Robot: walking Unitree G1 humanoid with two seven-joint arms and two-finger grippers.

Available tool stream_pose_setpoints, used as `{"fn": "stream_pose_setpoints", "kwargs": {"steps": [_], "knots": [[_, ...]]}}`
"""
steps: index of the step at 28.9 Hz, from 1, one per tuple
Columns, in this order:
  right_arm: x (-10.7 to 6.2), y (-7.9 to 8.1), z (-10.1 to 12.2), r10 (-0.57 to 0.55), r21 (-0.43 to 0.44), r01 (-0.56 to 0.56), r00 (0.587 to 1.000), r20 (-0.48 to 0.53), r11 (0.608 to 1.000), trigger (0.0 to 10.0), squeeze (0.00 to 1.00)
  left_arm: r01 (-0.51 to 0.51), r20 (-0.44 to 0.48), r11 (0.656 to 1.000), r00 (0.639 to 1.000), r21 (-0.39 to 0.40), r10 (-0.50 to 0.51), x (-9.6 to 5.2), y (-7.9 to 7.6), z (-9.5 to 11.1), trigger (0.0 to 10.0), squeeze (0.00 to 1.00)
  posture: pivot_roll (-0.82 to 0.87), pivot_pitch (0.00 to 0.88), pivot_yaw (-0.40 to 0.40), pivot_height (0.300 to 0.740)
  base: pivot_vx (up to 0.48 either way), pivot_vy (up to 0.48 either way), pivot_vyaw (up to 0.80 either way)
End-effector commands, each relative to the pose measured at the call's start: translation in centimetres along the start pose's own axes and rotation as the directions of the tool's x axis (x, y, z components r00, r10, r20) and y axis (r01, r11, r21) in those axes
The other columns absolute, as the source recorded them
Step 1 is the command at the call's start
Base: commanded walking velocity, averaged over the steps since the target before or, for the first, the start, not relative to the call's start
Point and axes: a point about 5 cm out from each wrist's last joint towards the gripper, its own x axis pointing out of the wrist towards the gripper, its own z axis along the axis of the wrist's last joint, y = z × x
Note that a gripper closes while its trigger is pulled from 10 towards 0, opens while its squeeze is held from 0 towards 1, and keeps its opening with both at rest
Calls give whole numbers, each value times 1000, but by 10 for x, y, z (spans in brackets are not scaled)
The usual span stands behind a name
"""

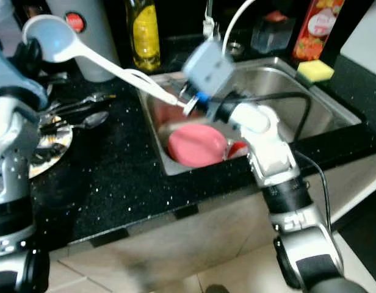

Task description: Kitchen organization

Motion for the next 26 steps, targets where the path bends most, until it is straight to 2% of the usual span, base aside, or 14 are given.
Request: {"fn": "stream_pose_setpoints", "kwargs": {"steps": [1,2,3,4,6,9,13,15,16,18,24,25,26], "knots": [[1,10,1,68,-21,-68,998,-2,997,10000,0,43,2,999,999,-9,-43,0,-8,1,10000,0,-39,26,-17,740,0,0,0],[1,10,1,68,-21,-68,998,-2,997,10000,0,43,2,999,999,-9,-43,0,-8,1,10000,0,-39,26,-17,740,0,0,0],[3,12,-8,50,11,-50,998,-39,999,10000,0,119,0,993,993,-15,-119,-3,-21,2,10000,0,-36,24,-19,740,0,0,0],[3,12,-8,50,11,-50,998,-39,999,10000,0,119,0,993,993,-15,-119,-3,-21,2,10000,0,-36,24,-19,740,0,0,0],[7,7,-15,-20,15,21,997,-78,1000,10000,0,170,3,985,985,-13,-170,-6,-29,3,10000,0,-35,24,-20,740,0,0,0],[8,6,-17,-41,31,44,995,-92,999,10000,0,189,11,982,982,-23,-189,-8,-34,5,10000,0,-32,24,-21,740,0,0,0],[9,8,-18,-42,48,47,994,-101,998,10000,0,203,19,979,979,-30,-203,-9,-37,7,10000,0,-30,24,-22,740,0,0,0],[10,2,-22,-117,27,122,984,-131,992,10000,0,224,29,974,974,-30,-223,-10,-41,9,10000,0,-30,25,-23,740,0,0,0],[10,2,-22,-117,27,122,984,-131,992,10000,0,224,29,974,974,-30,-223,-10,-41,9,10000,0,-30,25,-23,740,0,0,0],[11,-9,-22,-215,-9,215,967,-136,976,10000,0,225,26,974,974,-26,-225,-10,-41,10,10000,0,-30,25,-21,740,0,0,0],[12,-13,-25,-262,-47,258,950,-167,965,10000,0,225,22,974,974,-29,-225,-9,-41,9,10000,0,-31,26,-19,740,0,0,0],[11,-11,-28,-251,-22,251,952,-177,968,10000,0,225,22,974,974,-30,-225,-9,-41,10,10000,0,-30,26,-19,740,0,0,0],[11,-8,-31,-228,38,239,955,-190,970,10000,0,222,23,975,975,-29,-222,-9,-40,10,10000,0,-29,26,-20,740,0,0,0]]}}
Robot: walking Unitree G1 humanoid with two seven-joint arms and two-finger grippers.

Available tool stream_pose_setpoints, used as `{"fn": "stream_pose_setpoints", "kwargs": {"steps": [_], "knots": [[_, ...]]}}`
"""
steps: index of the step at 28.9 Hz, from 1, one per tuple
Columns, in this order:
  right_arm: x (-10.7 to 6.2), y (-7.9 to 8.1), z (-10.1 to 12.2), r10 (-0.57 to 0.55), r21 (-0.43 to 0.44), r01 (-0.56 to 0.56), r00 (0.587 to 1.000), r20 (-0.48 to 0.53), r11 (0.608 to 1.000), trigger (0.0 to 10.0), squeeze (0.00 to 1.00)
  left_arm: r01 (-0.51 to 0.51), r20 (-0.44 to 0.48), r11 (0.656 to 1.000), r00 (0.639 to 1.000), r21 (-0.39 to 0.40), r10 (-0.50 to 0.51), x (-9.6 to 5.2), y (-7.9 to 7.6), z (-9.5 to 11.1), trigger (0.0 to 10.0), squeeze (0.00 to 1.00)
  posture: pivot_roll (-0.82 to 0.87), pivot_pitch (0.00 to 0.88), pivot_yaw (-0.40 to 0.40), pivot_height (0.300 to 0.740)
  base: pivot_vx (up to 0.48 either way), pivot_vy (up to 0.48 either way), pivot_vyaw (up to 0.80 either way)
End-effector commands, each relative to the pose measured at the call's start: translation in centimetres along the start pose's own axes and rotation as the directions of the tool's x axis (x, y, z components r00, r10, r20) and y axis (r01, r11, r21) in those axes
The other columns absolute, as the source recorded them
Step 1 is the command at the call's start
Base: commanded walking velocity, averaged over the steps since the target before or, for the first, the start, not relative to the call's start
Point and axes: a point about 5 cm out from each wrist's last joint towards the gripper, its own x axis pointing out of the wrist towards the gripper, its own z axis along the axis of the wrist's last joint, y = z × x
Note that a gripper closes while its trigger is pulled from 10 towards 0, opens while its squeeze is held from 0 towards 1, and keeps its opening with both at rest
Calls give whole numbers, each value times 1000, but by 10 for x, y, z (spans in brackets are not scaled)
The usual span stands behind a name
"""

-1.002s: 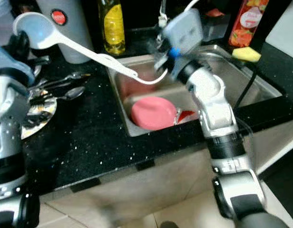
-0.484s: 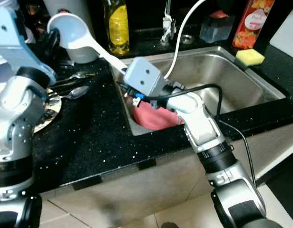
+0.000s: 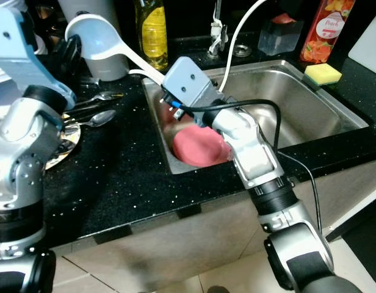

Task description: Kitchen organization

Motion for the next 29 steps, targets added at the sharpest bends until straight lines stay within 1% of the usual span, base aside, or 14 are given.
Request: {"fn": "stream_pose_setpoints", "kwargs": {"steps": [1,2,4,5,17,18,19,21,22,24,25,27,28,29], "knots": [[-2,1,-8,8,80,-5,999,-37,997,10000,0,20,10,1000,1000,0,-20,0,-4,3,10000,0,-29,25,-20,740,0,0,0],[-2,1,-8,10,93,-6,999,-40,996,4627,0,20,10,1000,1000,2,-20,0,-4,4,10000,0,-29,26,-19,740,0,0,0],[-3,1,-9,11,100,-6,999,-42,995,4627,0,19,9,1000,1000,3,-19,0,-4,4,10000,0,-29,26,-19,740,0,0,0],[-3,0,-10,9,113,-4,999,-45,994,0,0,21,7,1000,1000,7,-21,0,-4,3,10000,0,-29,26,-19,740,0,0,0],[-4,0,-12,9,152,-2,999,-40,988,0,0,-9,-7,996,1000,89,10,1,-7,-2,10000,0,-29,23,-20,740,0,0,0],[-4,0,-12,9,155,-3,999,-40,988,0,0,12,-1,996,1000,84,-12,1,-8,-2,10000,1000,-29,21,-19,740,0,0,0],[-3,0,-12,8,160,-1,999,-43,987,0,0,47,-8,997,999,61,-46,-1,-12,-3,10000,1000,-30,21,-20,740,0,0,0],[-3,0,-12,7,163,1,999,-45,987,0,0,57,-22,998,998,23,-56,-2,-14,-3,10000,1000,-30,21,-20,740,0,0,0],[-3,-1,-13,-2,166,11,999,-51,986,0,0,80,-19,997,997,9,-80,-4,-16,-2,10000,0,-29,20,-18,740,0,0,0],[-3,-5,-17,-41,179,54,996,-74,982,0,0,111,7,993,994,-35,-111,-8,-17,1,10000,0,-27,18,-19,740,0,0,0],[-2,-10,-21,-83,189,101,992,-100,977,3608,0,108,8,993,994,-40,-108,-9,-16,1,10000,0,-28,19,-19,740,0,0,0],[-2,-13,-23,-111,194,132,987,-117,972,3608,0,101,6,994,995,-39,-101,-10,-14,1,10000,0,-28,19,-19,740,0,0,0],[-1,-19,-31,-159,194,191,973,-169,962,10000,0,86,-4,996,996,-38,-86,-10,-12,-2,10000,0,-26,17,-18,740,0,0,0],[-1,-19,-31,-159,194,191,973,-169,962,10000,0,86,-4,996,996,-38,-86,-10,-12,-2,10000,0,-26,17,-18,740,0,0,0]]}}
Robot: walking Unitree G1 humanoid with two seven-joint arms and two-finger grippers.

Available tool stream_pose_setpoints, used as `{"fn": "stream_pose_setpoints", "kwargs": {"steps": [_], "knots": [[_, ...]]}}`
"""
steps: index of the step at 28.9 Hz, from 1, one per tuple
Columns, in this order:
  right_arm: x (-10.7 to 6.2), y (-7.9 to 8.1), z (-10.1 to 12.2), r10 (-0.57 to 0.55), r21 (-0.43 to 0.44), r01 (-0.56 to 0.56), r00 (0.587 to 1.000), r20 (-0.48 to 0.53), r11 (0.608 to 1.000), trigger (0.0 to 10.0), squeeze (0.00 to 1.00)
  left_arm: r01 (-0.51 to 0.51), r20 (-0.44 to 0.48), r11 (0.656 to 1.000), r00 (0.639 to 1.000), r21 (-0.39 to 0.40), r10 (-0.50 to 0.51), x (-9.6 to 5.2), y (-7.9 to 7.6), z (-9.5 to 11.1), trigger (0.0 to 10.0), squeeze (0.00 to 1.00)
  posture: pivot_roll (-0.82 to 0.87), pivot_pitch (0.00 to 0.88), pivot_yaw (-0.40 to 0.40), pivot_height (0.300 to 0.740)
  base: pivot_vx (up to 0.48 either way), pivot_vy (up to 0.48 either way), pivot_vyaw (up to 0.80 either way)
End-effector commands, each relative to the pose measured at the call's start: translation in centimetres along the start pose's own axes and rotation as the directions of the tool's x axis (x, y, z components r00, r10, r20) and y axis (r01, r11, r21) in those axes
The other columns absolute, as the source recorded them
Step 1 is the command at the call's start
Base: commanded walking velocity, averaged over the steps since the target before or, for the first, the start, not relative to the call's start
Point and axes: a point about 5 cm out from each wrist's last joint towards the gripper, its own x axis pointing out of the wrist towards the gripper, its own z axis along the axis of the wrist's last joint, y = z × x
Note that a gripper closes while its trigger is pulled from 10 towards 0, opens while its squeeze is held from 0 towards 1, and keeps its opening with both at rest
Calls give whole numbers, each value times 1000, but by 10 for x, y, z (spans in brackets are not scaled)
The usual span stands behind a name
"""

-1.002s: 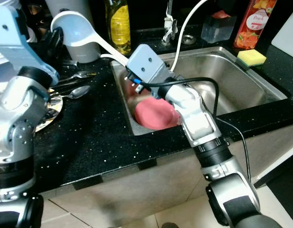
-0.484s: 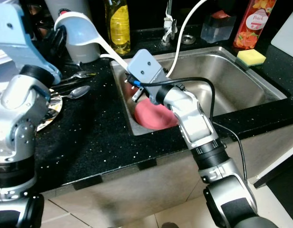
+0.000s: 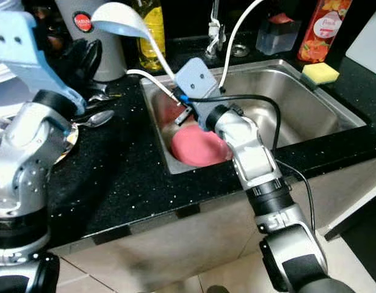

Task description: Kitchen organization

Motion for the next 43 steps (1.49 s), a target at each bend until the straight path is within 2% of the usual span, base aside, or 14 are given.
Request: {"fn": "stream_pose_setpoints", "kwargs": {"steps": [1,7,15,19,20,21,23,24,31,34,35,39,41,43], "knots": [[2,-13,-6,-89,22,90,995,-47,996,10000,0,-16,-14,1000,1000,-6,15,-3,3,-3,10000,0,-26,17,-18,740,0,0,0],[3,-39,-41,-228,37,245,939,-258,969,10000,0,-35,-24,999,999,-16,34,-6,6,-4,10000,0,-20,15,-21,740,0,0,0],[-14,-43,-95,-161,65,227,838,-521,972,10000,0,-61,-35,998,998,-19,60,-8,10,-6,10000,0,-20,17,-31,740,0,0,0],[-21,-42,-111,-138,194,297,809,-572,935,10000,0,-72,-39,997,997,-23,71,-8,11,-7,10000,0,-23,19,-37,740,0,0,0],[-22,-40,-113,-126,238,313,808,-576,919,10000,165,-75,-40,997,996,-24,74,-9,11,-7,10000,0,-23,20,-38,740,0,0,0],[-22,-38,-115,-106,281,320,808,-580,905,10000,769,-77,-42,997,996,-25,76,-9,11,-8,10000,0,-23,20,-38,740,0,0,0],[-21,-36,-116,-97,293,320,807,-583,901,10000,769,-79,-43,997,996,-25,78,-9,11,-8,10000,0,-23,20,-39,740,0,0,0],[-21,-33,-117,-78,319,314,810,-581,894,10000,1000,-80,-43,996,996,-26,79,-9,11,-8,10000,0,-23,20,-39,740,0,0,0],[-15,-35,-111,-77,399,334,839,-539,854,10000,1000,-84,-48,996,995,-27,82,-8,11,-9,10000,0,-20,20,-38,740,0,0,0],[-5,-51,-86,-152,415,324,906,-395,850,10000,988,-88,-53,996,995,-25,86,-9,12,-10,10000,0,-19,21,-36,740,0,0,0],[-2,-57,-76,-179,418,318,924,-339,851,10000,0,-90,-57,996,994,-24,89,-9,12,-10,10000,0,-20,21,-35,740,0,0,0],[5,-75,-38,-243,441,276,961,-131,854,10000,0,-134,-100,991,986,-11,132,-8,17,-17,10000,0,-25,24,-28,740,0,0,0],[5,-85,-7,-292,450,252,956,20,857,10000,0,-253,-214,967,944,18,251,-8,33,-34,10000,0,-27,24,-23,740,0,0,0],[5,-86,2,-306,453,247,950,60,856,10000,0,-318,-277,948,908,32,314,-9,41,-45,10000,0,-29,25,-20,740,0,0,0]]}}
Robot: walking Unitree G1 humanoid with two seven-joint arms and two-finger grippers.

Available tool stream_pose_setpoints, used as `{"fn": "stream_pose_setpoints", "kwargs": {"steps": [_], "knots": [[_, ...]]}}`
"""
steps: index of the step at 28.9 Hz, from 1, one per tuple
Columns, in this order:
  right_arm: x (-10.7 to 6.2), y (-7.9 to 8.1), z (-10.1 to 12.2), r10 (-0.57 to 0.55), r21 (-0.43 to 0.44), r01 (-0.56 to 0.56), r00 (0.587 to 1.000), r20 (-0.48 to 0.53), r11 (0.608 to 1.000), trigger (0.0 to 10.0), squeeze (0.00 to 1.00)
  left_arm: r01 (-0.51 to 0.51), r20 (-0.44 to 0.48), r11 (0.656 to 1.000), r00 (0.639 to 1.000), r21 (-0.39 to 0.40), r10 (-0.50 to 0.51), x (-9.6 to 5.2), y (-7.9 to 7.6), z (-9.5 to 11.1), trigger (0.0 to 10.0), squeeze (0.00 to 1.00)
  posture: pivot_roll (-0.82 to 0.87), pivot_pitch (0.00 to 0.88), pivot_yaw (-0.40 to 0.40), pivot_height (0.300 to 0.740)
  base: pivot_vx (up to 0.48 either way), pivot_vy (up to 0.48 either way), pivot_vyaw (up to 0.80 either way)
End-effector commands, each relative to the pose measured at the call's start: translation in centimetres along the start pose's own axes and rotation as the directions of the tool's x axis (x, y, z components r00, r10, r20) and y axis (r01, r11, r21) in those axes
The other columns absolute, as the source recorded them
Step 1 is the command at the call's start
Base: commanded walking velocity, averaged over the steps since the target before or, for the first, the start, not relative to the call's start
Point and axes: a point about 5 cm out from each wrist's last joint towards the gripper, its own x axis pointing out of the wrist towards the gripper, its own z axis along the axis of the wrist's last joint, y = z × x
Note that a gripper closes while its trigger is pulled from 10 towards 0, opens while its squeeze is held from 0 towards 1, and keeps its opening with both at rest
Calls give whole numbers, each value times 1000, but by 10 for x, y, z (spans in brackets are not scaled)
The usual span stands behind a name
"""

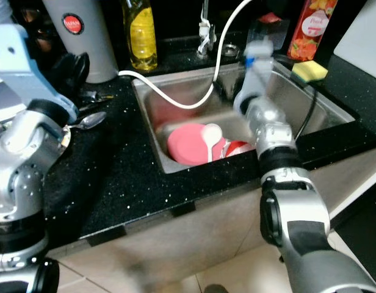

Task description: Kitchen organization

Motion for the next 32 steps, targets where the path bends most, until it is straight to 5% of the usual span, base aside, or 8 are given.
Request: {"fn": "stream_pose_setpoints", "kwargs": {"steps": [1,10,19,20,29,30,31,32], "knots": [[-2,3,13,5,28,-7,998,70,1000,10000,0,-113,-130,993,985,-14,110,3,16,-22,10000,0,-34,28,-15,740,0,0,0],[-7,11,16,26,25,-29,993,119,999,10000,0,-209,-261,970,936,125,235,-7,28,-44,10000,0,-25,32,-7,740,0,0,0],[-13,14,10,27,38,-31,995,99,999,10000,0,-547,-283,829,782,116,556,-27,58,-53,10000,0,-18,33,-10,740,0,0,0],[-13,15,8,30,39,-34,995,92,999,10000,0,-617,-259,785,750,59,609,-33,64,-51,10000,0,-16,32,-12,740,0,0,0],[-13,17,6,35,42,-39,996,84,998,10000,0,-729,-286,650,683,-215,672,-37,81,-45,9373,0,-17,26,-14,740,0,0,0],[-13,18,6,35,43,-39,996,84,998,10000,0,-733,-301,633,680,-249,668,-35,83,-45,2627,0,-16,24,-15,740,0,0,0],[-14,18,6,36,44,-40,996,83,998,10000,0,-735,-309,627,677,-257,668,-34,84,-45,2627,0,-18,22,-15,740,0,0,0],[-14,18,6,36,44,-40,996,81,998,10000,0,-734,-308,625,679,-265,667,-33,84,-44,0,0,-20,22,-14,740,0,0,0]]}}
